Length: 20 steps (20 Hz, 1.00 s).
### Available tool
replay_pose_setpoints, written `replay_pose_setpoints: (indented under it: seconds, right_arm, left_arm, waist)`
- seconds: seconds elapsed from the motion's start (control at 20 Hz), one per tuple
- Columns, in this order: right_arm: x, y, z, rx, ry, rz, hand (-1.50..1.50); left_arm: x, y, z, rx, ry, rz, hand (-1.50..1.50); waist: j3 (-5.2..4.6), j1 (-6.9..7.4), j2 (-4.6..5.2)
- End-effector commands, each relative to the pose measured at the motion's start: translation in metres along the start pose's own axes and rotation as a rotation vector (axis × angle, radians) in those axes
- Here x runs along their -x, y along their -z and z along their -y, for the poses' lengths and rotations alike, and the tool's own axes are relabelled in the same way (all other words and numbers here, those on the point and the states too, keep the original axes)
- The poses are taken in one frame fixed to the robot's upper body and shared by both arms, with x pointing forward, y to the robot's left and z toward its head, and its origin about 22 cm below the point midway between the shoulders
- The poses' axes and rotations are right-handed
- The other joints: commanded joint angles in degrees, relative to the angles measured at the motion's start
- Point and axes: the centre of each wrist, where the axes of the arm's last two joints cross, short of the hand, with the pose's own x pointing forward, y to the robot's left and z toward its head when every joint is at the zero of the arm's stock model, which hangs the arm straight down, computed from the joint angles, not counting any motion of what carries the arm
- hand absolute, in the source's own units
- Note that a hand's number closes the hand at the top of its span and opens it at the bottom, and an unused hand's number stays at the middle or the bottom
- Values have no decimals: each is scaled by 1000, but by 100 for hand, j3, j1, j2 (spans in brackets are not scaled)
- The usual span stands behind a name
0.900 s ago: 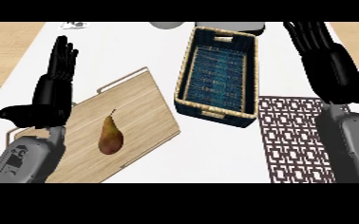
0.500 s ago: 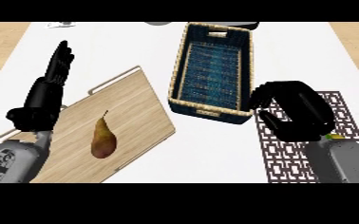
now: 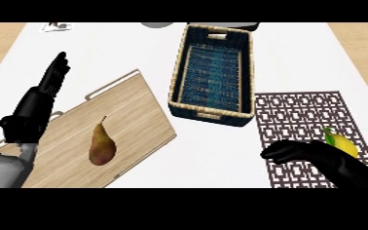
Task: Pick the lemon from the placemat and place it in the basket
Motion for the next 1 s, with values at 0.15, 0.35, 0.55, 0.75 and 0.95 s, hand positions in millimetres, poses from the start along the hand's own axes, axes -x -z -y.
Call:
replay_pose_setpoints:
  seconds: [0.15, 0.35, 0.55, 0.75, 0.95]
  right_arm:
    - [-105, -5, 57, 31, -692, -171, -150]
    - [-154, 8, 67, -207, -979, -356, -150]
    - [-173, 11, 70, -475, -1060, -537, -150]
    - [-188, 19, 78, -576, -1082, -638, -150]
    - [-176, 20, 88, -623, -1083, -686, -150]
  left_arm:
    - [-2, -1, -3, 27, 8, -11, 0]
    - [-10, 4, -1, 38, 1, 14, 0]
    - [-16, 14, -4, 39, -2, 31, 0]
    - [-24, 12, 4, 55, -13, 27, 0]
    - [-13, 19, 0, 50, 6, 24, 0]
  waist:
    - [-29, 65, 6]
    - [-28, 224, 43]
    - [-11, 196, 72]
    - [-10, 333, 84]
    - [0, 303, 101]
